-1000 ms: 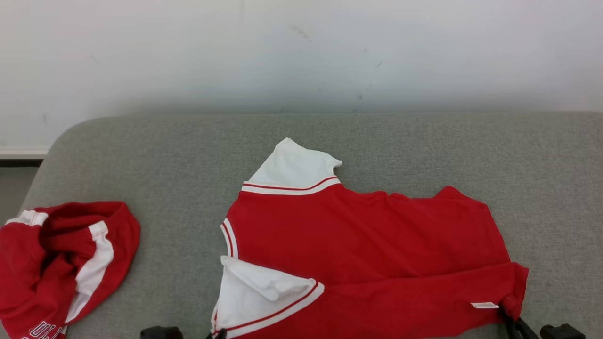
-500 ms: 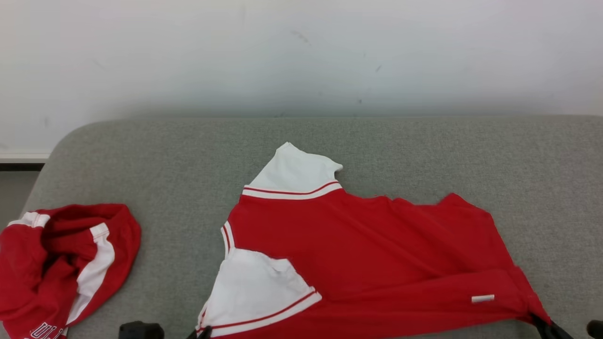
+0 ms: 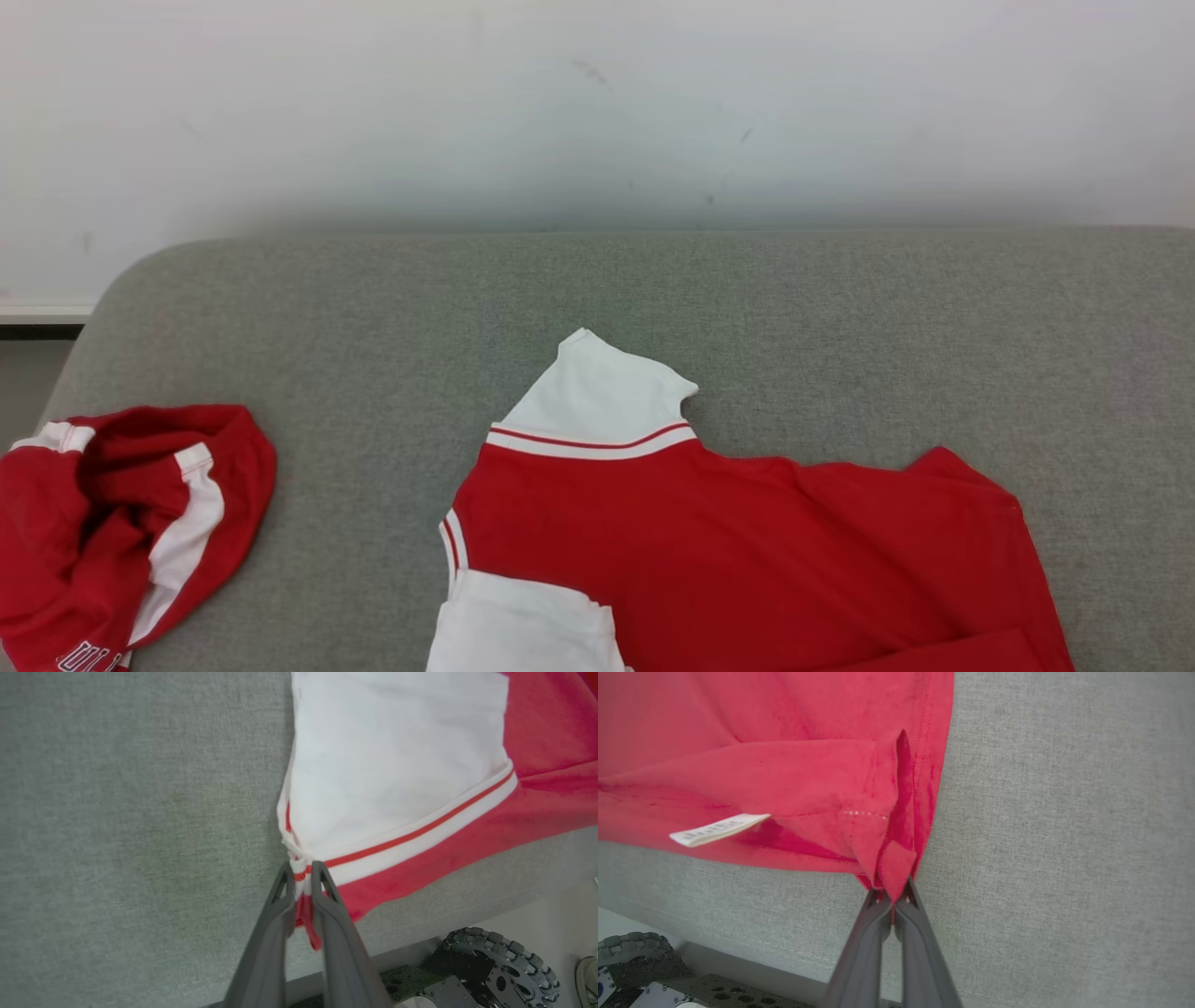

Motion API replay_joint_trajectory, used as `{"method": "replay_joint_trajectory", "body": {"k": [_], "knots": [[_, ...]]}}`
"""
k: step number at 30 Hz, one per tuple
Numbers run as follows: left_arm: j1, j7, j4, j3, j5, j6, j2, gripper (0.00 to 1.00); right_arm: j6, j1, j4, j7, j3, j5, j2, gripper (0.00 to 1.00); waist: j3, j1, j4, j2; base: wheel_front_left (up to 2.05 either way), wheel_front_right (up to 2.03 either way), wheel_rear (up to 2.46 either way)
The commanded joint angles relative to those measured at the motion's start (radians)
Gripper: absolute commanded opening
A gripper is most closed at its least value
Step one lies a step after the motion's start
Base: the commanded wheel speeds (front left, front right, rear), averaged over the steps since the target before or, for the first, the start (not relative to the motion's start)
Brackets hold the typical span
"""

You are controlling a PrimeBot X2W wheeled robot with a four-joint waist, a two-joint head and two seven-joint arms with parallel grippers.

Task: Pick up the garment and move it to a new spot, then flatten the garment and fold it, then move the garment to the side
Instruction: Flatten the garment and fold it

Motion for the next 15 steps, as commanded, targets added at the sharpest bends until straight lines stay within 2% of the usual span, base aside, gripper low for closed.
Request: {"method": "replay_joint_trajectory", "body": {"k": [1, 2, 3, 5, 15], "knots": [[0.007, 0.004, 0.0, 0.002, -0.014, 0.006, 0.006, 0.0, -0.003, 0.01, 0.005, 0.002, -0.002, 0.007, 0.003, 0.15, -0.001, 0.0, 0.001, 0.0, 0.0, 0.0, 0.0], [0.008, 0.007, -0.002, 0.0, -0.014, 0.007, 0.004, 0.0, -0.003, 0.01, 0.01, 0.005, 0.0, 0.004, 0.008, 0.48, -0.001, 0.0, 0.001, 0.0, 0.0, 0.0, 0.0], [0.01, 0.011, -0.001, -0.003, -0.015, 0.008, 0.002, 0.2, -0.003, 0.01, 0.015, 0.007, 0.004, 0.003, 0.014, 1.0, -0.002, 0.0, 0.0, 0.0, 0.0, 0.0, 0.0], [0.01, 0.021, 0.004, -0.01, -0.013, 0.007, 0.006, 1.0, -0.003, 0.006, 0.024, 0.011, 0.008, 0.003, 0.02, 1.0, -0.004, 0.0, -0.002, 0.0, 0.0, 0.0, 0.0], [-0.027, -0.015, -0.016, 0.02, 0.008, 0.013, 0.032, 1.0, -0.003, 0.011, -0.006, 0.01, -0.024, 0.002, 0.001, 1.0, -0.014, 0.0, -0.014, 0.0, 0.0, 0.0, 0.0]]}}
